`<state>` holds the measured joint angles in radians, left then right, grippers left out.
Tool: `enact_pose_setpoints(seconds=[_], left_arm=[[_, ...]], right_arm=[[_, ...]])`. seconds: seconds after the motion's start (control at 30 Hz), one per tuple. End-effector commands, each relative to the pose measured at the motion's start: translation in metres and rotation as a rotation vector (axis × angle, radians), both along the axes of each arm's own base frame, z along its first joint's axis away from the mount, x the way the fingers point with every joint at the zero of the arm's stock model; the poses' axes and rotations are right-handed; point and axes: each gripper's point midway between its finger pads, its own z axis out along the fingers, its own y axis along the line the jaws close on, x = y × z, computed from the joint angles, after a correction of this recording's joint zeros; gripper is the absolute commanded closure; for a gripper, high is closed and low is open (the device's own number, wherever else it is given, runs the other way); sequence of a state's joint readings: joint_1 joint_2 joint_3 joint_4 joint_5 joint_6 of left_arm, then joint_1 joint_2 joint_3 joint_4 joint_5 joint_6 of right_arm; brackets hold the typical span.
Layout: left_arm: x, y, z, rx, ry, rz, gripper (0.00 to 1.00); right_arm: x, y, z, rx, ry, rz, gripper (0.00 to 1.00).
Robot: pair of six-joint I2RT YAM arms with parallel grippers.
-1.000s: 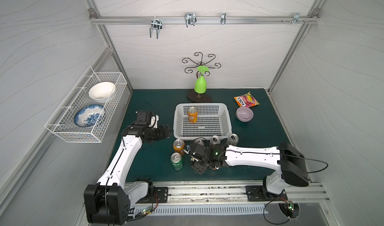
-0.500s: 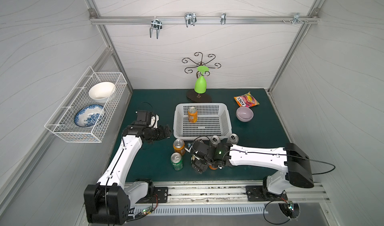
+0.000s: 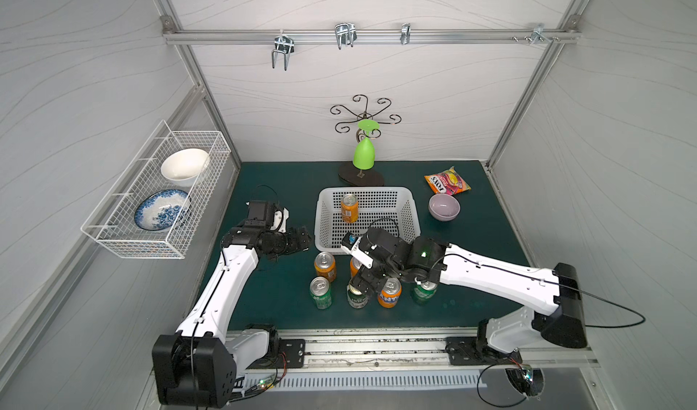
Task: Take out the drinks from the basket
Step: Place the drink at the center of the board.
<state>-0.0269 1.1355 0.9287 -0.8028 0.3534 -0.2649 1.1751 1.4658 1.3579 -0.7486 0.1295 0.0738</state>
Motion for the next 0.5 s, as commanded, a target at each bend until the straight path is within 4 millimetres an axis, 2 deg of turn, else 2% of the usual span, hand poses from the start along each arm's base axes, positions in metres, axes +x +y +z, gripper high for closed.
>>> enact_pose_setpoints(seconds=[0.0, 0.27, 0.47], left_arm=[[0.011, -0.001, 0.015, -0.007, -0.059, -0.008, 0.02], [0.011, -0.001, 0.014, -0.007, -0.057, -0.009, 0.02], [0.011, 0.000, 0.013, -0.003, -0.049, -0.010, 0.02]], right_arm=[[0.015, -0.012, 0.019, 0.005, -0.008, 0.024, 0.01], [0.086, -0.013, 0.031, 0.014, -0.045, -0.056, 0.01], [0.131, 0.004, 0.024, 0.018, -0.045, -0.084, 0.01]])
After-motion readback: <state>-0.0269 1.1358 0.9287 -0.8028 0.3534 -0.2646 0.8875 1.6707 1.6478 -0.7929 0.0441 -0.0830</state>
